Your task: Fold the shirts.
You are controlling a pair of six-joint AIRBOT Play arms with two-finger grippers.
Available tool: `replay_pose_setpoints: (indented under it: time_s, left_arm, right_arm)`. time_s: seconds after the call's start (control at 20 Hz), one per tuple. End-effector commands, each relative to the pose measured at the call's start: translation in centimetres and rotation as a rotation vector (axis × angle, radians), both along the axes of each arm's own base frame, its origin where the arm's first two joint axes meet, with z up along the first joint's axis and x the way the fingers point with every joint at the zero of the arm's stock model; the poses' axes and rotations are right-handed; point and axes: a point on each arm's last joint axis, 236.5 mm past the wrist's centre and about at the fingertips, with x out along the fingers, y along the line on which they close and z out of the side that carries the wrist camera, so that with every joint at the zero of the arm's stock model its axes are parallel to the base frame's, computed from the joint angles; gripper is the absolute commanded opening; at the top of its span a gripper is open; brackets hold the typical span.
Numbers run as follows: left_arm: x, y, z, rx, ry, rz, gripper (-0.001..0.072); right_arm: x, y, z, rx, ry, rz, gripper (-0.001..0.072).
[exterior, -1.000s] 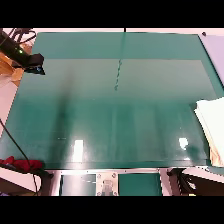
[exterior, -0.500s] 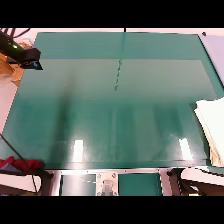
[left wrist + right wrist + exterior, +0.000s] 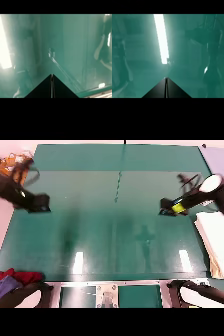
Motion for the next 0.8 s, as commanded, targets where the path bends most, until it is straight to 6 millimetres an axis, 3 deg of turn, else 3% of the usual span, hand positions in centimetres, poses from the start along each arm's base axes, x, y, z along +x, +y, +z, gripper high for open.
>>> replay_pose_setpoints:
  time_s: [0.0,0.2,0.75]
  left_arm:
    - [-4.7,-1.6,-4.9,-0.009,0.062,0.02,0.0025]
    - [-5.2,-1.7,-5.8,-0.009,0.073,0.027,0.0027]
    - [-4.8,-1.7,-5.8,-0.01,0.056,0.029,0.0027]
  right_arm:
    - [-2.6,6.3,-1.8,0.04,-0.024,0.17,0.0012]
    - [-2.5,7.8,-1.5,0.058,-0.047,0.192,0.0013]
    - [-2.5,7.8,-1.6,0.058,-0.046,0.191,0.0013]
